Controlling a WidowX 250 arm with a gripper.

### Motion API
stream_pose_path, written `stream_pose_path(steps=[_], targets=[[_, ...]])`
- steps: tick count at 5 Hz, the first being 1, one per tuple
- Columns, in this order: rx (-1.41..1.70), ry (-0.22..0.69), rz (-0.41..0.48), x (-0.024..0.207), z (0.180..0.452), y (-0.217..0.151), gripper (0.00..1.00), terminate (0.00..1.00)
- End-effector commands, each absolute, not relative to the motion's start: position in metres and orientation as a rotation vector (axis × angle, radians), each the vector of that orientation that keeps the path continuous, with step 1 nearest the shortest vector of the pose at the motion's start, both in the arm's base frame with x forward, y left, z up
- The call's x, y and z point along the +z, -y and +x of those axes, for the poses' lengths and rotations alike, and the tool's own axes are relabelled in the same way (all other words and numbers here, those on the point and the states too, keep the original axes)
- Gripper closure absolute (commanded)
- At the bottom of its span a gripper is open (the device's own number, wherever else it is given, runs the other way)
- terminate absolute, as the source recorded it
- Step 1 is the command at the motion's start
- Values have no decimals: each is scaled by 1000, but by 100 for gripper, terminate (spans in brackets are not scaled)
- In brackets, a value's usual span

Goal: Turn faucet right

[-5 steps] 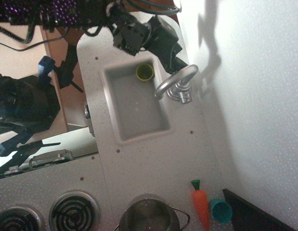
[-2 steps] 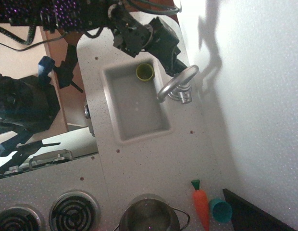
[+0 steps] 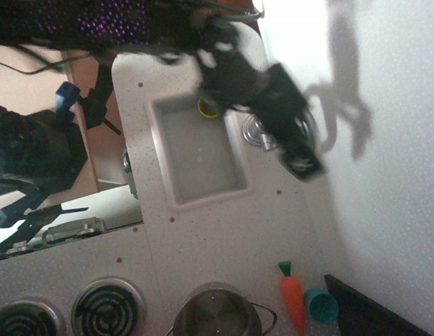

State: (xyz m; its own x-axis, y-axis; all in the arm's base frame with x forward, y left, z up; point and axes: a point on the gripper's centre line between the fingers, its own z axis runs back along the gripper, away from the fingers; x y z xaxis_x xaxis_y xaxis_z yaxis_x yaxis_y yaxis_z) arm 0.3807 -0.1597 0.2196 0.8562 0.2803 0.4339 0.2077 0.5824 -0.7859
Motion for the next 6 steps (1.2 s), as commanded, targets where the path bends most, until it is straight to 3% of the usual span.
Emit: stream_pose_path(steps=[1, 5, 6], targets=[[94, 551, -1084, 260, 381, 203, 0, 0], [94, 551, -1084, 260, 381, 203, 0, 0], [82, 553, -1081, 262, 370, 204, 0, 100]])
